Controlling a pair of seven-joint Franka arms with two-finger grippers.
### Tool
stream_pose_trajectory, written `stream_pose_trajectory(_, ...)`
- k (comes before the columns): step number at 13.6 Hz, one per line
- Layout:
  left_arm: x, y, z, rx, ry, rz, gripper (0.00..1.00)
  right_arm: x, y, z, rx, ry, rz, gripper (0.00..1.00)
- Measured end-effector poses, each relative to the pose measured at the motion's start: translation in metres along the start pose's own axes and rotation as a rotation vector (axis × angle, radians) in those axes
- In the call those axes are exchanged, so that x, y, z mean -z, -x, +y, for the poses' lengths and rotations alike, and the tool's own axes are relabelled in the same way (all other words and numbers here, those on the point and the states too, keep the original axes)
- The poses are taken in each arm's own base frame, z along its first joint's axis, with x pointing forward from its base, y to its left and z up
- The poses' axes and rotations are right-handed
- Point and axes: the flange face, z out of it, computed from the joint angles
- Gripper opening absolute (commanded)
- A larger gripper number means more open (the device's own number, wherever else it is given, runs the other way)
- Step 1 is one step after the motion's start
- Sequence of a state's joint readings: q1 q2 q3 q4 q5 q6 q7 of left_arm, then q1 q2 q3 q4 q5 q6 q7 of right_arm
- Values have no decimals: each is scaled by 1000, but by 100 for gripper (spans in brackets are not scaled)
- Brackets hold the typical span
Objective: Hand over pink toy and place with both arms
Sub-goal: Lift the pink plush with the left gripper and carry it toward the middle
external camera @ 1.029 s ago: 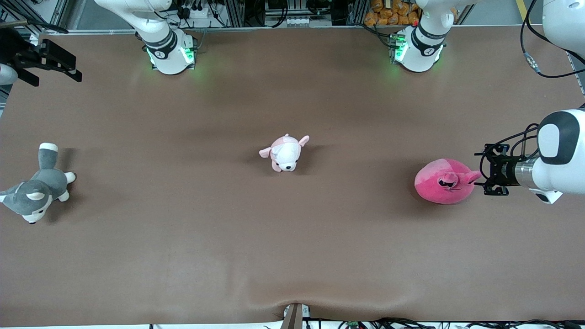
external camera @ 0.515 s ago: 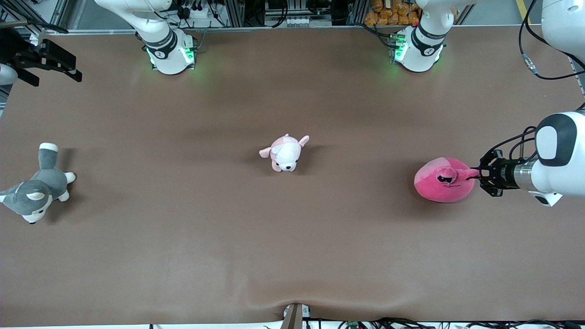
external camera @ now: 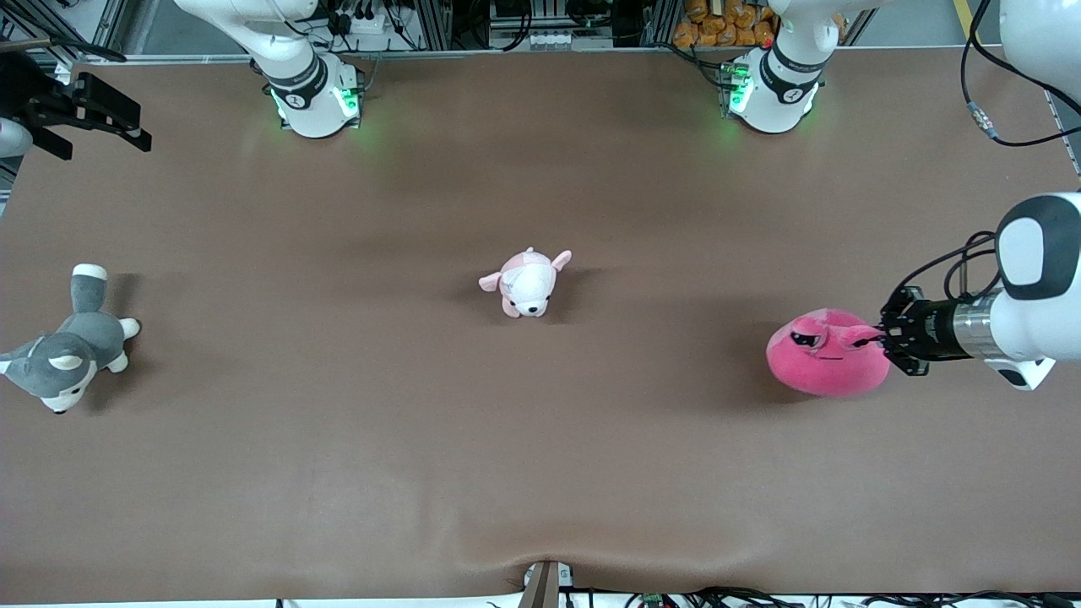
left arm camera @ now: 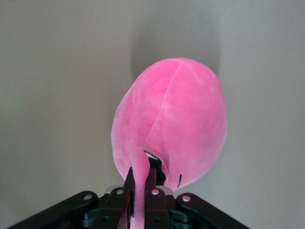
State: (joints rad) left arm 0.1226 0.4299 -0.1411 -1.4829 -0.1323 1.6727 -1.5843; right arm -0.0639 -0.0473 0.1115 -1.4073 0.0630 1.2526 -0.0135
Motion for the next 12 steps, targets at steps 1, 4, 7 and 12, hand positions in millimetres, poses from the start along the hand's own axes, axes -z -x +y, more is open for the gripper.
stream_pose_trajectory(1,13,27,-7,-6,-3,-12,0,0,0,1,-1,0,0,100)
stream_pose_trajectory(4,46,114,-36,7,-19,-85,0,-7,-5,26,-55,2,-17,100)
stream_pose_trajectory(7,60,199,-68,35,-31,-136,0,-46,-45,94,-136,-35,-45,100)
stream_pose_trajectory(12,63,352,-135,43,26,-209,0,-49,-70,87,-166,-73,-34,100)
